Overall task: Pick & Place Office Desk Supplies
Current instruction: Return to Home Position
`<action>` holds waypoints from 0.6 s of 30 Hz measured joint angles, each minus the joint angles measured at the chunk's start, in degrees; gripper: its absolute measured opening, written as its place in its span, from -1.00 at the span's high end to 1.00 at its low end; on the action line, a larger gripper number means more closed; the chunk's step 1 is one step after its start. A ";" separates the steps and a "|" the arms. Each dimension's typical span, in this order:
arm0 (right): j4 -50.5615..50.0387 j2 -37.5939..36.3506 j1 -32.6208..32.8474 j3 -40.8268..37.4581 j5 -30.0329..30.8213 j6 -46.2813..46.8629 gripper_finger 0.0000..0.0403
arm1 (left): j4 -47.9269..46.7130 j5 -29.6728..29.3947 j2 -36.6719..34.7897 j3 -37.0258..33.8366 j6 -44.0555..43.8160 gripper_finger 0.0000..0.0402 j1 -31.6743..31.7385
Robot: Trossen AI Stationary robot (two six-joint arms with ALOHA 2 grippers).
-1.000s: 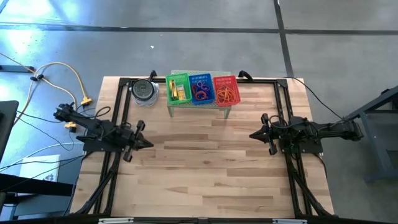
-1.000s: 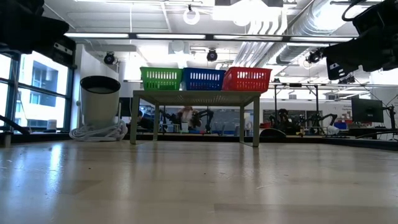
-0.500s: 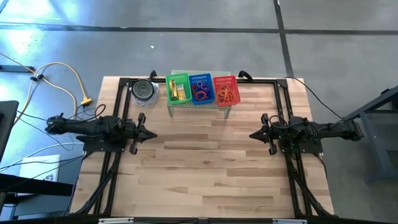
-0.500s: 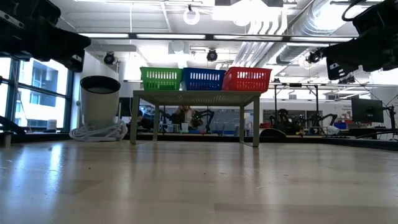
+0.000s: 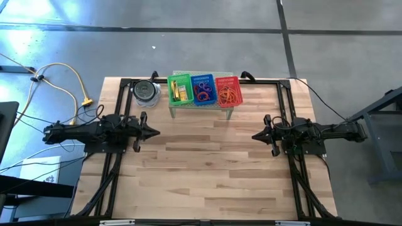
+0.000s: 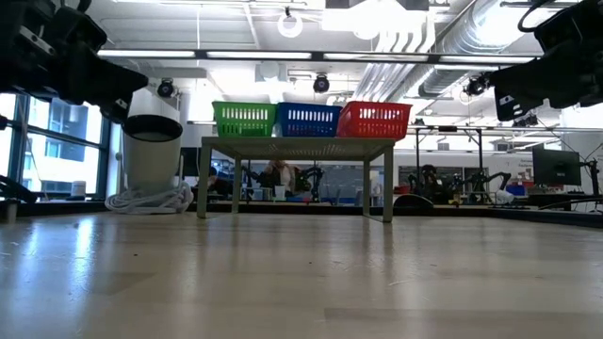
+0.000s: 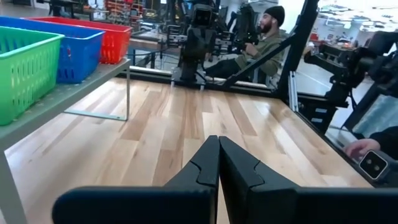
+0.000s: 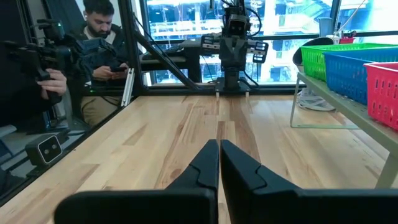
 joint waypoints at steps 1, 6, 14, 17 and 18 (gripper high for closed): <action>0.00 0.00 0.00 0.00 0.01 0.00 0.98 | 0.00 0.00 0.00 0.00 0.00 1.00 0.00; -0.02 0.00 0.00 0.00 0.00 0.00 0.98 | 0.00 -0.02 0.00 0.00 -0.86 1.00 -0.01; -0.02 0.00 0.00 0.00 0.01 0.00 0.98 | 0.00 -0.49 0.00 0.00 -1.91 1.00 -0.02; -0.02 0.00 0.00 0.00 0.00 0.00 0.98 | 0.00 -0.50 0.00 0.00 -2.41 1.00 -0.02; -0.02 0.00 0.00 0.00 0.00 0.00 0.98 | -0.02 -0.51 0.00 0.00 -2.64 1.00 -0.02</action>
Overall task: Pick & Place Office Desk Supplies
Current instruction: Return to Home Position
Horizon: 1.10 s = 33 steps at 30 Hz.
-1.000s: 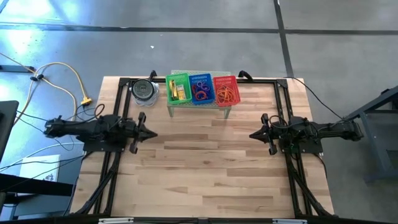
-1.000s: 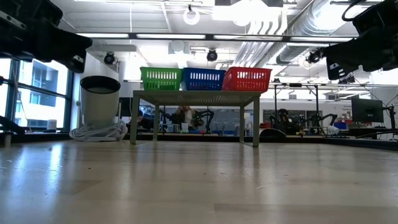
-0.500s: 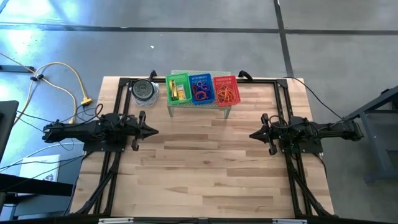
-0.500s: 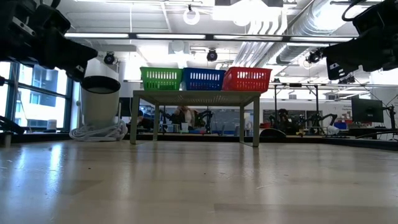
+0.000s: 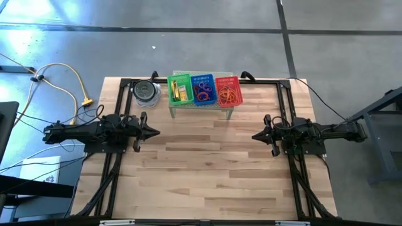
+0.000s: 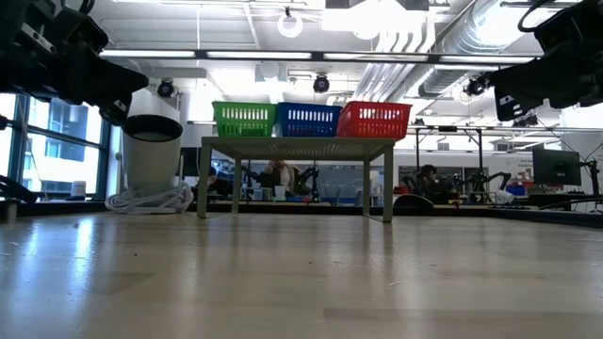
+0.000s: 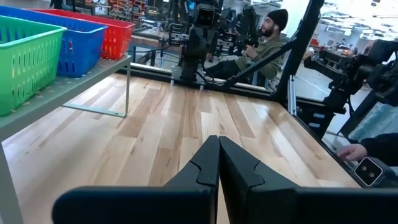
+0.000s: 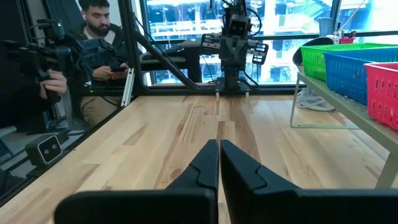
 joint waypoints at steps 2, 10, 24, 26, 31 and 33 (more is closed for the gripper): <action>0.01 0.00 0.00 0.00 0.00 0.00 0.98 | 0.02 -0.01 0.00 0.00 0.23 1.00 0.00; 0.00 0.00 0.00 0.00 0.00 0.00 0.98 | 0.02 -0.04 0.00 0.00 1.01 1.00 0.00; 0.00 0.00 0.00 0.00 0.01 0.00 0.98 | 0.07 -0.08 0.00 0.00 1.17 1.00 0.00; 0.00 0.00 0.00 0.00 0.01 0.00 0.98 | 0.07 -0.09 0.00 0.00 1.17 1.00 0.00; 0.00 0.00 0.00 0.00 0.01 0.01 0.98 | 0.07 -0.10 0.00 0.00 1.17 1.00 0.00; 0.00 0.00 0.00 0.00 0.02 0.00 0.98 | 0.07 -0.10 0.00 0.00 1.17 1.00 0.00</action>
